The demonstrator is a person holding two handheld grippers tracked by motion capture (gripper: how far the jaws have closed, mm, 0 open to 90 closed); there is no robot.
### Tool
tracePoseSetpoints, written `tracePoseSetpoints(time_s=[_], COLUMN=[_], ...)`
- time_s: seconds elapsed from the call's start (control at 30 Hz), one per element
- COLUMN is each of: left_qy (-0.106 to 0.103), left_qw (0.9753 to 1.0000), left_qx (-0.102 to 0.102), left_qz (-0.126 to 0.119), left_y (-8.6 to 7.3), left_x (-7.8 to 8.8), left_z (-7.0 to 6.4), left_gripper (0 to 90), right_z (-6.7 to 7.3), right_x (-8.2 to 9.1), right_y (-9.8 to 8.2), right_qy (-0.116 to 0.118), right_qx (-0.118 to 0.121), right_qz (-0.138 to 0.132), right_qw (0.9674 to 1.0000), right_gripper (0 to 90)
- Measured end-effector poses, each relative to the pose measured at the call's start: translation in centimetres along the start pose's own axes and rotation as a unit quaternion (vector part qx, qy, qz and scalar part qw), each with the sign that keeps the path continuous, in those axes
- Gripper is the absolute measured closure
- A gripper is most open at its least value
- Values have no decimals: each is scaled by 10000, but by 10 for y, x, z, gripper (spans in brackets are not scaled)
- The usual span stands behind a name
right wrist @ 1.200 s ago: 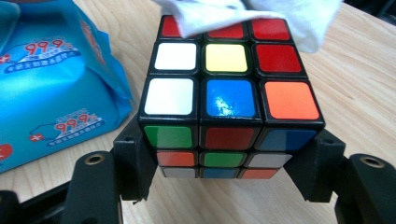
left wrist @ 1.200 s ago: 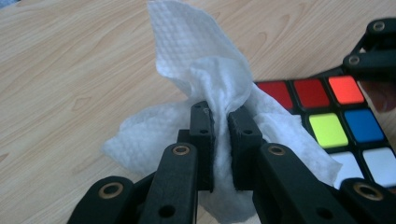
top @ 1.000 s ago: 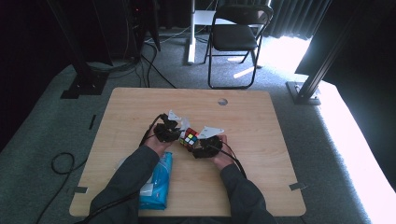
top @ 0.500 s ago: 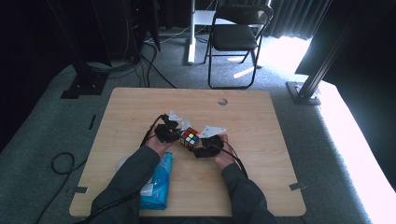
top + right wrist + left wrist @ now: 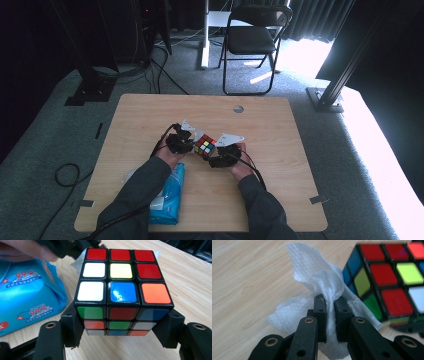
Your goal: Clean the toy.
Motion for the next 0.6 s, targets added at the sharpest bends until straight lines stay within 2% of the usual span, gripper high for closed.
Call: tracePoseSetpoints(time_s=[0.3, 0.4, 0.6], left_qy=[-120, -136, -169], left_qw=[9999, 9999, 9998], left_qx=[-53, -44, 67], left_qz=[-12, -23, -99], left_y=[0, 0, 2], left_x=[0, 0, 2], left_z=[-3, -4, -4], left_gripper=[826, 826, 827], right_z=[-16, -19, -23], right_x=[9, 10, 13], right_y=[1, 2, 9], right_qy=[-253, -308, -392], right_qx=[-256, -263, -335], right_qz=[-109, -115, -192], right_qw=[9993, 9991, 9985], right_gripper=[341, 341, 341])
Point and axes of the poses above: each handheld gripper's, and its own axes: x roughly backward along the jaws, y roughly out of its top, z roughly to its left, the point moved 10 cm from there along -x, roughly forward along the jaws, and after that the axes turned 4 degrees about x, right-handed, at the moved point
